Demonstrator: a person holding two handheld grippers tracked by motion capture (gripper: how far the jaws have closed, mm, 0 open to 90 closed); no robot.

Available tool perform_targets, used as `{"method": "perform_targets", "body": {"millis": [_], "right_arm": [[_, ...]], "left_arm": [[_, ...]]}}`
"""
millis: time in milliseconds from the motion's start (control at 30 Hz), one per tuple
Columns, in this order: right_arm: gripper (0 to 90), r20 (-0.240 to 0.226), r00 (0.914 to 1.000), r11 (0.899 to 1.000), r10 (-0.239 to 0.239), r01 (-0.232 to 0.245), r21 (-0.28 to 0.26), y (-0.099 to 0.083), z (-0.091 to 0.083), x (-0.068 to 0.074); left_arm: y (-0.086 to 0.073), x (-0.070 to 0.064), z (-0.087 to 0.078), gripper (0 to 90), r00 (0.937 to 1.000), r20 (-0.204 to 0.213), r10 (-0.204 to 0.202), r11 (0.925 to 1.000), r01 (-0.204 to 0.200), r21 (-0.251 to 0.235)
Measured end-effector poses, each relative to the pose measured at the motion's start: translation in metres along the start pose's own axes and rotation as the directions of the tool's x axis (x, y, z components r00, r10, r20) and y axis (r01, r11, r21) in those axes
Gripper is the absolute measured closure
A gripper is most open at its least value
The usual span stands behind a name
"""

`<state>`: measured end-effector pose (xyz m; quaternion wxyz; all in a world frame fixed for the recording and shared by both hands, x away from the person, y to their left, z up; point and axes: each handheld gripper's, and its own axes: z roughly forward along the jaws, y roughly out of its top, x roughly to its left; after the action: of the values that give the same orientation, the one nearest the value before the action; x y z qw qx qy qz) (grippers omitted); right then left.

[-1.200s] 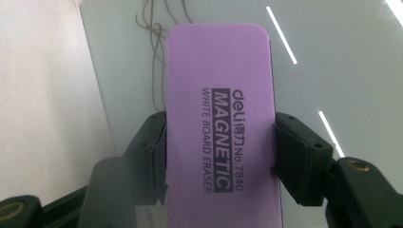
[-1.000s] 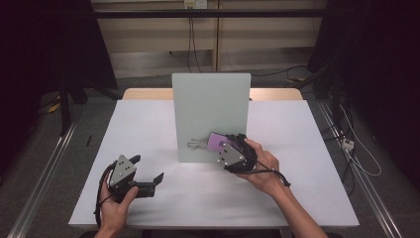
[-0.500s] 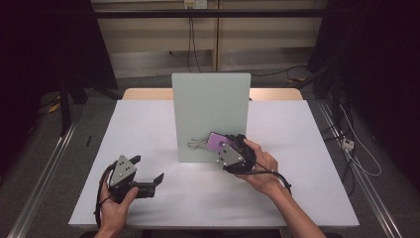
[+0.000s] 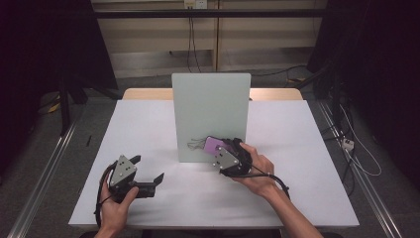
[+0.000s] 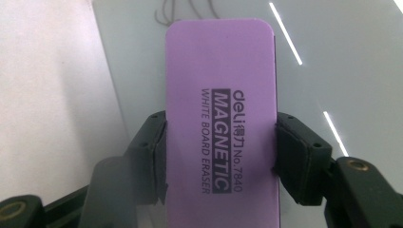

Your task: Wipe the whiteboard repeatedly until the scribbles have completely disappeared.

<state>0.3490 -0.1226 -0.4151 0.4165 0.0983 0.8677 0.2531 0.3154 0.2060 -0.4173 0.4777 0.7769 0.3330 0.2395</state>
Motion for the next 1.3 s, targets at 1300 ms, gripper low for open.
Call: {"method": "perform_targets", "body": {"millis": [1300], "right_arm": [[42.2,0.053,0.995,0.996,0.084,-0.084,-0.015,0.001,-0.007,-0.017]], "left_arm": [[-0.001,-0.002,0.001,3.7,1.0,-0.007,-0.002,1.0,0.002,0.002]]}}
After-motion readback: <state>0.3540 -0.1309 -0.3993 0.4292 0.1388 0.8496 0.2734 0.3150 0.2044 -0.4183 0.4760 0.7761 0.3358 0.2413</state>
